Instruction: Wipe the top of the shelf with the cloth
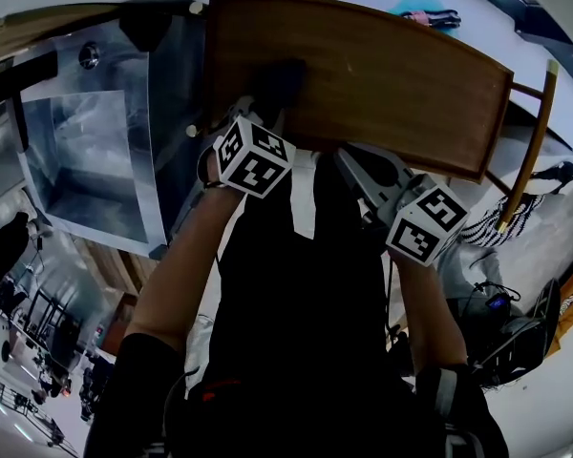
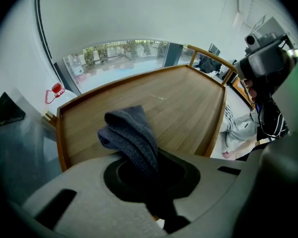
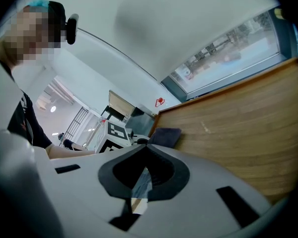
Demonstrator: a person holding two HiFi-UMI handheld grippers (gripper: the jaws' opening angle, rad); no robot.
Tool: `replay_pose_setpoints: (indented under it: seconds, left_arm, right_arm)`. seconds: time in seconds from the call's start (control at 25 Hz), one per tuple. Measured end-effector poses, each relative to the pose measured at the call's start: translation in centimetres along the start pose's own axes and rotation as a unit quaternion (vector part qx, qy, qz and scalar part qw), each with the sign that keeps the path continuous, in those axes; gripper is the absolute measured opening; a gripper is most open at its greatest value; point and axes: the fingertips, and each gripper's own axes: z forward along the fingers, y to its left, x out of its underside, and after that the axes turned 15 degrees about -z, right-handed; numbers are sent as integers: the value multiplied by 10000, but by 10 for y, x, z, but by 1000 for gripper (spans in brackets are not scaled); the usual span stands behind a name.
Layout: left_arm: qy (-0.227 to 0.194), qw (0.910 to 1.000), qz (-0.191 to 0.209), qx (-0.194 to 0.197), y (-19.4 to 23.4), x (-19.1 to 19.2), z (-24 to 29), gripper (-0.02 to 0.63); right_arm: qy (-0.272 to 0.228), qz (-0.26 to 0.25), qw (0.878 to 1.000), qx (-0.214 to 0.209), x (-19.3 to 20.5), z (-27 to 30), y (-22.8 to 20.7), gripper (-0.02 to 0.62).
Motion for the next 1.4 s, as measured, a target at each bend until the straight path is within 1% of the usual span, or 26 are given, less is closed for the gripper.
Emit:
replay_pose_setpoints:
  seconds: [0.36,0.64,1.08,1.4]
  left_arm:
    - [50,9996,206,202,-40,-20,17,49]
    - [115,9983,450,346,-77,-37,31,49]
    - [176,9947,851,543,-140,-62,55,49]
    - [190,9921,1055,655,-176,-76,70,49]
  right_arm:
    - [-148,103,9997,165,0,-32,-22,5]
    - [-309,217,9987,334,3,-63,-41,5]
    - [-576,413,9956,615,13,-117,-73,5]
    - [-717,535,9930,775,20,-148,-92,5]
